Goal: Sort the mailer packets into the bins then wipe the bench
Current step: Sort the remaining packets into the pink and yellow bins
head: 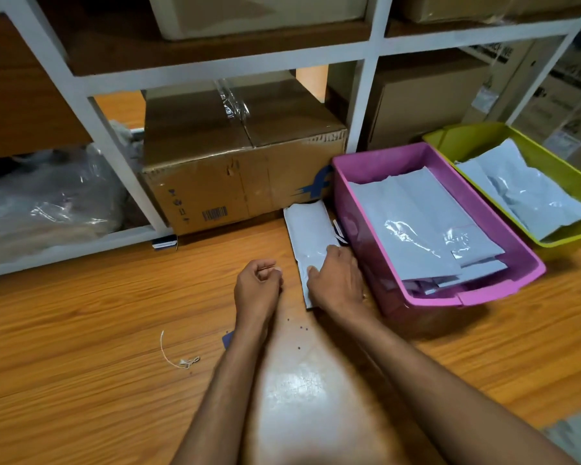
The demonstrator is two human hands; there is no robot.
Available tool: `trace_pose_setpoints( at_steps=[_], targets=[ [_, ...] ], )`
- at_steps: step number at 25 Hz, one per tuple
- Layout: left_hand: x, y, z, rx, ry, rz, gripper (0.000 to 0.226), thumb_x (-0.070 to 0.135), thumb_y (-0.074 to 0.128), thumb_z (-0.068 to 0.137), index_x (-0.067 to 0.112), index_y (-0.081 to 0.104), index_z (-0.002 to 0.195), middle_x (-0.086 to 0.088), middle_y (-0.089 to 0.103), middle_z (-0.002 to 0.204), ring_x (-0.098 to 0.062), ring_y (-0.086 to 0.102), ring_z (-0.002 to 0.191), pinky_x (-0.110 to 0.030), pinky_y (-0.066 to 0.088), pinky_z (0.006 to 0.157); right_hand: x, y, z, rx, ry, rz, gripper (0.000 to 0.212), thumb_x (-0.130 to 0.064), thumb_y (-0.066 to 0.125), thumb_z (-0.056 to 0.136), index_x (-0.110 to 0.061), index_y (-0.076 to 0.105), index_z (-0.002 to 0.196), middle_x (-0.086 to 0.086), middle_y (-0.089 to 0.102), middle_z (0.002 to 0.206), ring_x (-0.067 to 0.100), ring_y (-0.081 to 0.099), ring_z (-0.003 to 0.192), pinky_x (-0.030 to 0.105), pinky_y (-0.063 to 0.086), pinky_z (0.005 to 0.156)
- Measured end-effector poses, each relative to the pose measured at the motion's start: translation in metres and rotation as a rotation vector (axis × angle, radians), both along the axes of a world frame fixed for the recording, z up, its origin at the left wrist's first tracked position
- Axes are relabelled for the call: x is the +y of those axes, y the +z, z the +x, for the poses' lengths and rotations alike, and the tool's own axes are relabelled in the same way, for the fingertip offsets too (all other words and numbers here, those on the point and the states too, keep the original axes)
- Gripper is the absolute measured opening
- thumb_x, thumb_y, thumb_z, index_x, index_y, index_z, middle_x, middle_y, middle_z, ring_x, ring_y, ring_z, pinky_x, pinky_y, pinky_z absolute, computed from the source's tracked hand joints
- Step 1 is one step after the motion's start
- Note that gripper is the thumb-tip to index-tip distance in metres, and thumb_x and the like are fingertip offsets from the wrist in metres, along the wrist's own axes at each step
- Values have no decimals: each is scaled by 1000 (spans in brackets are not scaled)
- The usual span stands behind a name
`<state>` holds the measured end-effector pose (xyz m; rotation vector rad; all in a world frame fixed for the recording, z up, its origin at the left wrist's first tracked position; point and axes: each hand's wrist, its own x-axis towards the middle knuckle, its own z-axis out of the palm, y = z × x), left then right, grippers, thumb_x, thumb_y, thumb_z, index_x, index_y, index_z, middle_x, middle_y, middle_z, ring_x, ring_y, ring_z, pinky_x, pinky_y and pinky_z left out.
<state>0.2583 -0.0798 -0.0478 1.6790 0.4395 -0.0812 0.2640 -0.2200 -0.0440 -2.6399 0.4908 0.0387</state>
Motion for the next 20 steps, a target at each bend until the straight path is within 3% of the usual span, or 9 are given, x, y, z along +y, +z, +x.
trace_pose_setpoints(
  at_steps=[3, 6, 8, 10, 12, 14, 16, 18, 20],
  targets=[
    [8, -7, 11, 17, -13, 19, 15, 25, 69, 92, 31, 70, 105, 0, 77, 97, -16, 73, 87, -34, 57, 76, 0, 2, 4, 23, -43, 99, 61, -36, 70, 84, -22, 45, 137, 5, 49, 143, 29, 43, 135, 42, 38, 108],
    [10, -9, 21, 56, -21, 11, 22, 28, 70, 89, 29, 71, 111, 0, 78, 101, -18, 73, 95, -43, 60, 91, 0, 10, 9, -16, -84, 221, 72, -23, 76, 73, -26, 41, 136, 4, 52, 136, 28, 47, 131, 41, 42, 105],
    [10, -5, 26, 87, -14, -37, 30, 23, 69, 93, 19, 69, 122, -3, 78, 101, -16, 73, 90, -36, 60, 86, 2, 17, 12, -55, -92, 371, 81, -15, 78, 68, -22, 40, 139, 5, 55, 127, 26, 52, 123, 37, 47, 99],
    [10, 3, 25, 106, -13, -98, 30, 17, 68, 95, 16, 67, 125, -4, 79, 97, -12, 73, 83, -24, 56, 68, 5, 25, 10, -48, -48, 508, 87, -15, 82, 64, -21, 44, 141, 3, 57, 120, 20, 56, 115, 32, 51, 92],
    [12, 14, 18, 89, -4, -120, 27, 18, 69, 96, 19, 67, 123, 0, 78, 99, -6, 73, 81, -17, 50, 61, 7, 36, 1, -68, 26, 575, 80, -18, 83, 58, -25, 55, 133, -1, 59, 120, 14, 59, 111, 28, 54, 87],
    [16, 31, 7, 44, 23, -153, 24, 21, 69, 98, 23, 67, 122, 2, 78, 103, 1, 73, 78, -17, 51, 63, 4, 52, -12, -122, 63, 648, 70, -13, 83, 60, -28, 59, 124, -10, 62, 120, 5, 61, 107, 28, 56, 87],
    [21, 52, -5, -27, 10, -226, 25, 23, 70, 97, 24, 65, 122, 3, 78, 104, 1, 74, 83, -17, 55, 65, 0, 77, -27, -145, 116, 727, 65, -7, 85, 67, -32, 55, 120, -23, 60, 115, -5, 60, 102, 19, 52, 81],
    [24, 77, -16, -107, -53, -278, 32, 24, 73, 95, 23, 63, 126, 2, 80, 102, -6, 76, 91, -20, 58, 70, -6, 102, -38, -165, 193, 787, 68, -16, 90, 71, -34, 50, 123, -25, 58, 116, -10, 58, 104, 12, 48, 79],
    [23, 99, -24, -189, -73, -257, 34, 18, 74, 94, 19, 63, 126, 0, 80, 102, -3, 75, 88, -17, 56, 67, -10, 119, -43, -203, 226, 850, 70, -27, 89, 75, -34, 47, 131, -20, 61, 123, -4, 61, 110, 19, 54, 87]
  ],
)
